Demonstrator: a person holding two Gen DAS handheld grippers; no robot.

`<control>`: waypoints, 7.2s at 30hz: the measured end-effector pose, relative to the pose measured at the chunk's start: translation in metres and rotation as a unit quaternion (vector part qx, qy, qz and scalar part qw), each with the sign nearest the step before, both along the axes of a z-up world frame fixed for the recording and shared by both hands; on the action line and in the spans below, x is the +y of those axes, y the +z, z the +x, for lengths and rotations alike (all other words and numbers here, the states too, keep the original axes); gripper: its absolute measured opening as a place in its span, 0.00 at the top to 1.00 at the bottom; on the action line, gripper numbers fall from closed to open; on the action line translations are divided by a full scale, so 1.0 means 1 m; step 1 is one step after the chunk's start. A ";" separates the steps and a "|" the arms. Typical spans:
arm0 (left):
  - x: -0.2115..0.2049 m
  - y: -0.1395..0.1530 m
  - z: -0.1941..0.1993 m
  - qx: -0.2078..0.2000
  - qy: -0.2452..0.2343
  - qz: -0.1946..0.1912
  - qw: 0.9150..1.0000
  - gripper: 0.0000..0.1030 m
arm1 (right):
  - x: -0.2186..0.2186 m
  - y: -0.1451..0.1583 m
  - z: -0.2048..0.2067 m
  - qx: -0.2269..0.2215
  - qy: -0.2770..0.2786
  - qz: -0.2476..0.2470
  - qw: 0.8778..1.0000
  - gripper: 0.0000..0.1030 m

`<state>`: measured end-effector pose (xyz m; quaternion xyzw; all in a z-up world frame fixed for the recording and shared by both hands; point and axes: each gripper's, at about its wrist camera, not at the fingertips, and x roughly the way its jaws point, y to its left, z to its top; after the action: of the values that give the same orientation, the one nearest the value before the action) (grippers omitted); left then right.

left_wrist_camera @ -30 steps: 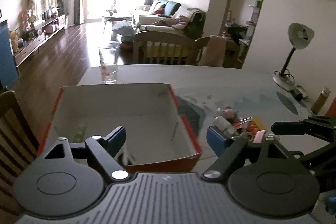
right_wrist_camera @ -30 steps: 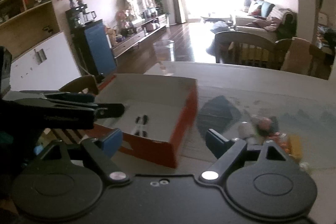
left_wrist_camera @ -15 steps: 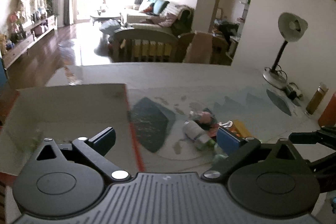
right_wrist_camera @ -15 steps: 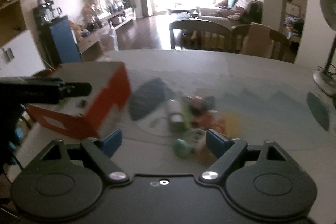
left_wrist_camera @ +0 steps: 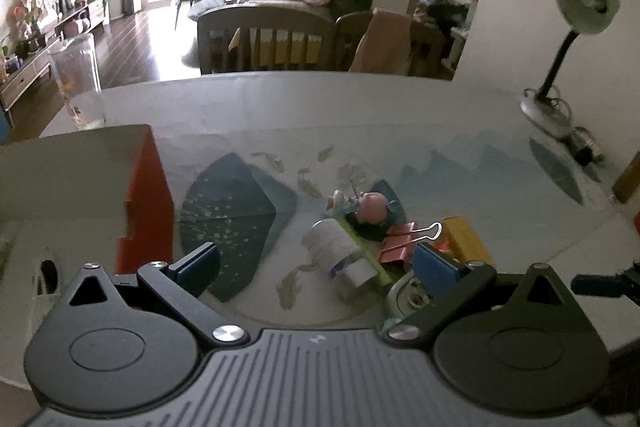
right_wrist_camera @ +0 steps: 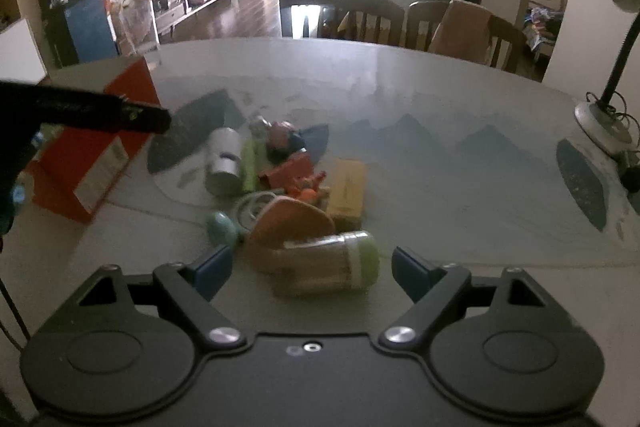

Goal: Organize rigid objects
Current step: 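Move both tools back from the box to the items on the table, then grasp the clear plastic cup with the left tool while the right tool grasps the toothpick jar, then carry the clear cup and green-capped toothpick jar into the cardboard box, then open the left tool to release the cup while the right tool releases the jar, then move both tools back from the box toward the remaining table items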

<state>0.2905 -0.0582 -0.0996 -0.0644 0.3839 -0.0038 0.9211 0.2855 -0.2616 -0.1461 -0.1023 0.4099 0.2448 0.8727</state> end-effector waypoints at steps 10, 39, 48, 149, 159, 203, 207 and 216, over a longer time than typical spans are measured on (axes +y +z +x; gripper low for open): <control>-0.012 -0.039 0.043 0.052 0.038 0.015 0.998 0.00 | 0.000 -0.031 0.021 0.014 0.035 -0.021 0.999 0.16; -0.012 -0.072 0.070 0.097 0.074 -0.041 0.992 0.33 | 0.014 -0.050 0.029 0.041 0.064 -0.022 0.997 0.16; -0.012 -0.066 0.066 0.093 0.067 -0.052 0.992 0.56 | 0.013 -0.049 0.025 0.040 0.052 -0.030 0.997 0.17; 0.305 -0.020 0.010 0.126 0.056 0.006 0.990 0.59 | 0.385 -0.010 0.010 -0.011 0.160 -0.103 0.982 0.17; 0.300 -0.034 0.028 0.164 0.045 0.020 0.985 0.59 | 0.391 -0.018 0.020 0.025 0.163 -0.112 0.980 0.17; 0.274 0.030 -0.036 0.094 0.044 0.034 0.994 0.41 | 0.351 0.052 -0.019 -0.027 0.149 -0.035 0.988 0.15; 0.266 0.042 -0.052 0.075 0.038 0.036 0.996 0.41 | 0.341 0.060 -0.030 -0.030 0.143 -0.019 0.989 0.15; 0.250 0.064 -0.089 0.038 0.031 0.024 0.999 0.38 | 0.308 0.082 -0.052 -0.033 0.124 0.022 0.991 0.09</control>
<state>0.2014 0.1920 -0.0359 -0.0545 0.4165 0.0364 0.9067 0.2337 0.0461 -0.0643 -0.1409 0.3594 0.3572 0.8505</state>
